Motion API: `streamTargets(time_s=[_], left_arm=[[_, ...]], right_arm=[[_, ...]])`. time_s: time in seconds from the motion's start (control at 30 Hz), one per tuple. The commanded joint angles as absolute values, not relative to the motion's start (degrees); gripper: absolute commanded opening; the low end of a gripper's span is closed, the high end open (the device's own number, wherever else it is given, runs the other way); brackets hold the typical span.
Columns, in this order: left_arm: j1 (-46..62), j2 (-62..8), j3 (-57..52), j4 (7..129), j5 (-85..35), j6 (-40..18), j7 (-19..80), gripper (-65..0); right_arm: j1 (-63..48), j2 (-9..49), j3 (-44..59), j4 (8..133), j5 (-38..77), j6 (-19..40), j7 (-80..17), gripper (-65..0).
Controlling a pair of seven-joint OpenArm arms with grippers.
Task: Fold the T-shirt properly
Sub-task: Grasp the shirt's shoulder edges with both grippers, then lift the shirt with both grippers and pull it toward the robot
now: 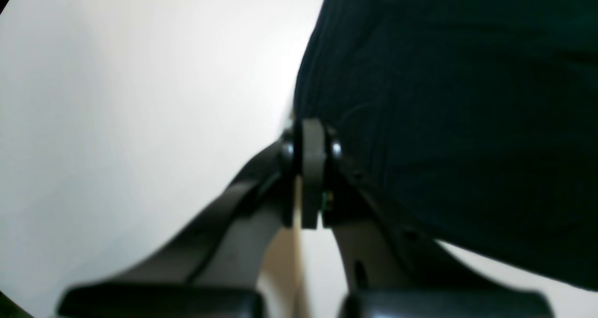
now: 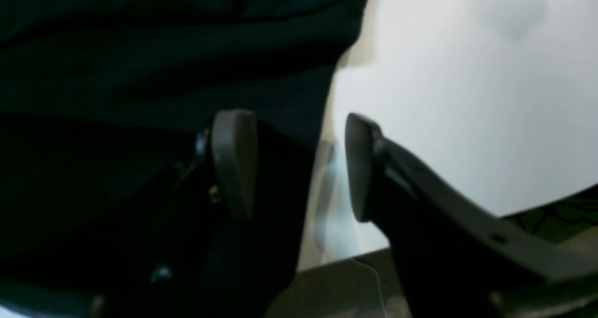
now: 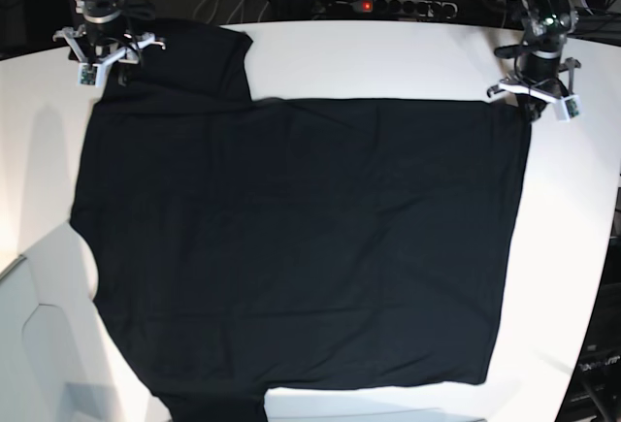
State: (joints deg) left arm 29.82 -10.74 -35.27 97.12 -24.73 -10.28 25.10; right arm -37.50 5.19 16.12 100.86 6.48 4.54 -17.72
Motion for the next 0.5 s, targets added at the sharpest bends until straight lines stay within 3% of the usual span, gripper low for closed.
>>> streamTargets(time_s=[0.0,0.17,0.2,0.47], left_arm=[[30.11,-11.47,-35.74,98.07,-24.92,-10.15,23.78,-65.0],[30.11,-11.47,-35.74,98.07,-24.92,-10.15,23.78,-65.0],[30.11,-11.47,-35.74,98.07,-24.92,-10.15,23.78,-65.0],[30.73,-11.38,-35.74,98.77,-24.92,-10.07,23.69,-65.0]], right_arm=[[-38.11,5.67,16.40,101.14,6.11,6.20,-18.68,-40.8],[-37.93,5.41,18.07,101.14,5.93,13.23,-18.68,-63.0],[-37.76,5.32,18.77,101.05,5.85,13.76,-18.68,-65.0],[-37.85,5.49,20.70,103.96,6.11,13.93,-18.42,-65.0]])
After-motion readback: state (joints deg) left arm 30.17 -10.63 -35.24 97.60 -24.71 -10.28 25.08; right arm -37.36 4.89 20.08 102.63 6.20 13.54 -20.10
